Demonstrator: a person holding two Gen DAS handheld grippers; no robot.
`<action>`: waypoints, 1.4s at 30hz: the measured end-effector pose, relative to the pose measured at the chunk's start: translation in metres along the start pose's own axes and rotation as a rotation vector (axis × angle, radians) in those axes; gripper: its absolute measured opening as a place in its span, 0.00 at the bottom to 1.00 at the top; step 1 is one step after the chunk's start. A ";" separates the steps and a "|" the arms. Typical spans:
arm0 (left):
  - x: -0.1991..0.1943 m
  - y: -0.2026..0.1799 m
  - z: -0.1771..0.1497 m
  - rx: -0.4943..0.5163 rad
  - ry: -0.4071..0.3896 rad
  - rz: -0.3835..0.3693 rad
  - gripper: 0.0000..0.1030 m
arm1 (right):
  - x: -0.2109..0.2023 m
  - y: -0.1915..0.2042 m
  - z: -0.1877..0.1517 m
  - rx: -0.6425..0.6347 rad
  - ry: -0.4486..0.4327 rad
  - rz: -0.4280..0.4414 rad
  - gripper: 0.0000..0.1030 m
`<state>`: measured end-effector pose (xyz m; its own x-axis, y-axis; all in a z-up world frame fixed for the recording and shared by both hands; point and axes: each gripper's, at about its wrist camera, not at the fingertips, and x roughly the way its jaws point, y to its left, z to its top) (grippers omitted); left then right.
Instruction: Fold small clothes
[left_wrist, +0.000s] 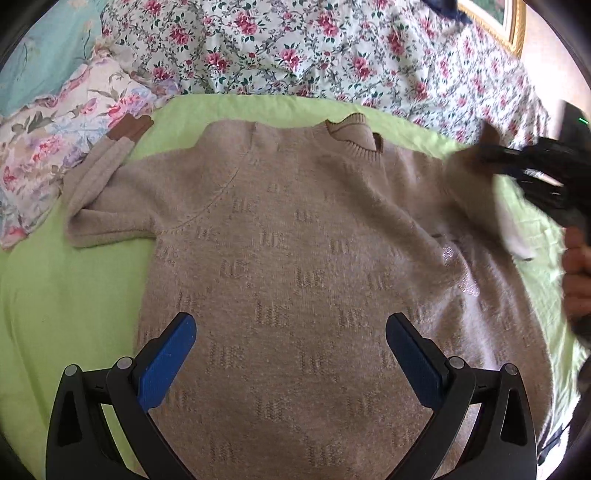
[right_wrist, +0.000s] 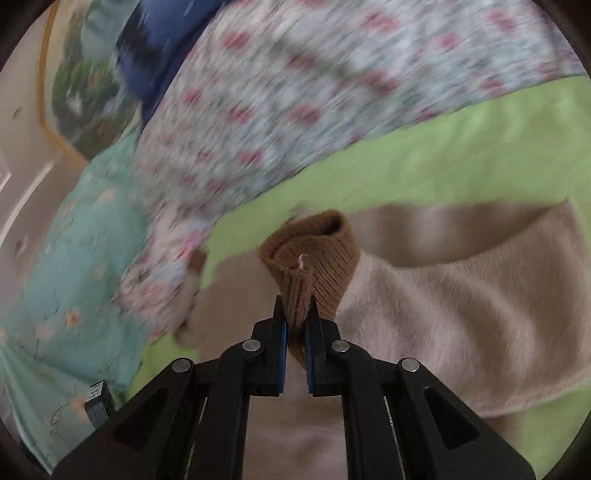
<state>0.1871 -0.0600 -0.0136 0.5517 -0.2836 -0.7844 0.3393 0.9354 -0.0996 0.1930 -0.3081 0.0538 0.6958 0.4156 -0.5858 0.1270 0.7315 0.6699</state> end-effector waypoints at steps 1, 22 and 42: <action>0.000 0.004 0.001 -0.002 -0.003 -0.022 1.00 | 0.019 0.010 -0.005 0.000 0.030 0.021 0.09; 0.112 0.021 0.078 -0.163 0.057 -0.334 0.35 | 0.020 -0.017 -0.014 0.045 -0.001 -0.031 0.38; 0.081 0.076 0.059 -0.193 0.013 -0.230 0.06 | 0.017 -0.153 0.037 0.063 0.026 -0.416 0.08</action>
<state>0.3027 -0.0249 -0.0486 0.4671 -0.4912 -0.7352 0.3026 0.8701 -0.3890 0.2116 -0.4333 -0.0416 0.5581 0.1061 -0.8230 0.4368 0.8057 0.4000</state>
